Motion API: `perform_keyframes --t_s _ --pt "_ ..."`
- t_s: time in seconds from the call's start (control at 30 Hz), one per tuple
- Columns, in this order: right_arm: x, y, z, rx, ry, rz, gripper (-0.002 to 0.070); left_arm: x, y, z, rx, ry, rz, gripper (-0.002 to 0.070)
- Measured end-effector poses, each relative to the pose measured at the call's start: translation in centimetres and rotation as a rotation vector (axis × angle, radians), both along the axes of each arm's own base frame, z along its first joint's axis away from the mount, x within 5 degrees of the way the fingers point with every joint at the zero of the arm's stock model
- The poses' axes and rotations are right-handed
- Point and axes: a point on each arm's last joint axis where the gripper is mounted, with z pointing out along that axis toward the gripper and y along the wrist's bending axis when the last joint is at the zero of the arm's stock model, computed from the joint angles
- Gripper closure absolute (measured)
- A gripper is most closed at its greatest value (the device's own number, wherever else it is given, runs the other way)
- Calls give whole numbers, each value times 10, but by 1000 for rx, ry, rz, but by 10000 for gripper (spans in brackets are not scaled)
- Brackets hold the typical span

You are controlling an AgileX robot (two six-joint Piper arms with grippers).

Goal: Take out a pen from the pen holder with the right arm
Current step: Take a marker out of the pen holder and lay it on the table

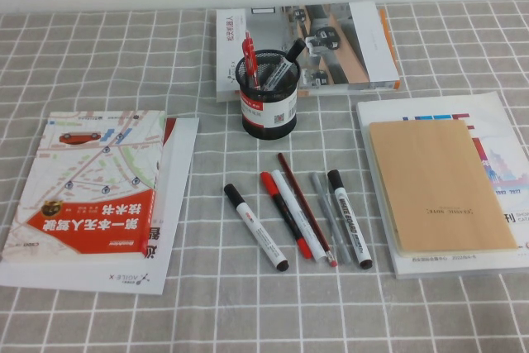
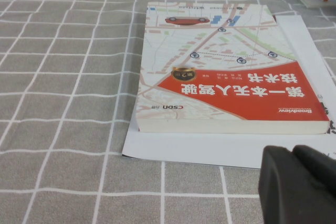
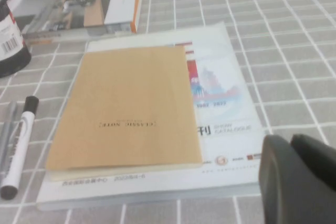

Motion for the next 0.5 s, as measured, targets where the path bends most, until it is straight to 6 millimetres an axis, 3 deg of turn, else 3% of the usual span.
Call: perform_keyframes --t_s 0.23,0.5 --pt "-9 -1 0 -33 -117 3 688 0 0 0 0 0 0 678" --pt "-12 -1 -4 -60 -90 11 688 0 0 0 0 0 0 678"
